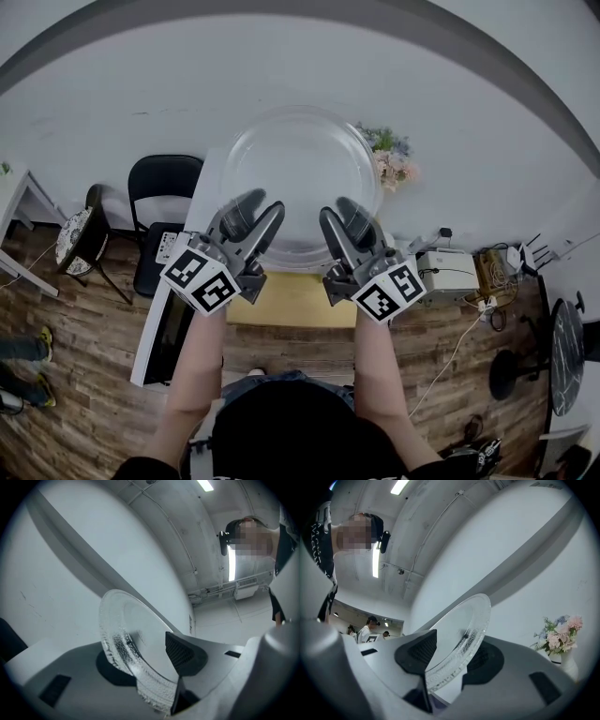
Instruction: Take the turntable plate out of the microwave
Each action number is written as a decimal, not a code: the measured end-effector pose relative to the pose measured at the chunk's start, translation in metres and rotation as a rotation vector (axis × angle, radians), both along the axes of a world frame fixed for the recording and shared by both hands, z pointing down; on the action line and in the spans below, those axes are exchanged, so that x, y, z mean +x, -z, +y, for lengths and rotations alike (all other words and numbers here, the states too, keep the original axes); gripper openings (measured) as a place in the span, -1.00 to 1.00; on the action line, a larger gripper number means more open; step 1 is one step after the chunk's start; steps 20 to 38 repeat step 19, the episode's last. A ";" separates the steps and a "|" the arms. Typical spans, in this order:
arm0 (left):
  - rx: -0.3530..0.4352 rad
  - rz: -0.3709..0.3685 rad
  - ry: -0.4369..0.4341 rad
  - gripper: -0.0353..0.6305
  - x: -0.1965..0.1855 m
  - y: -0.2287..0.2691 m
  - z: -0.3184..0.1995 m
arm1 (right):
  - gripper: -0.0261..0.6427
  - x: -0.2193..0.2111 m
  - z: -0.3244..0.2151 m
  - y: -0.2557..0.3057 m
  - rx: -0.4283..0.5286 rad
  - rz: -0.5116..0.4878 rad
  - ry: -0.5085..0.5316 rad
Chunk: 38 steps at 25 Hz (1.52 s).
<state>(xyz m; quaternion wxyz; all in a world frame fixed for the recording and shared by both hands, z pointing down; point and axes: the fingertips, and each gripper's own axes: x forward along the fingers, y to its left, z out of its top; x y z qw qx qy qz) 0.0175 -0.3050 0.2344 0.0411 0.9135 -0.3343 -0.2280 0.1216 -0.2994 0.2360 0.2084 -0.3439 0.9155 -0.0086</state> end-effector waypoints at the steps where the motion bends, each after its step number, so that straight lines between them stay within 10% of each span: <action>1: 0.000 0.000 0.001 -0.37 0.000 0.001 0.000 | -0.40 0.000 0.000 0.001 0.001 -0.001 0.001; 38: 0.005 0.010 0.003 -0.37 -0.002 0.007 0.010 | -0.40 -0.002 0.010 0.008 0.017 0.000 0.003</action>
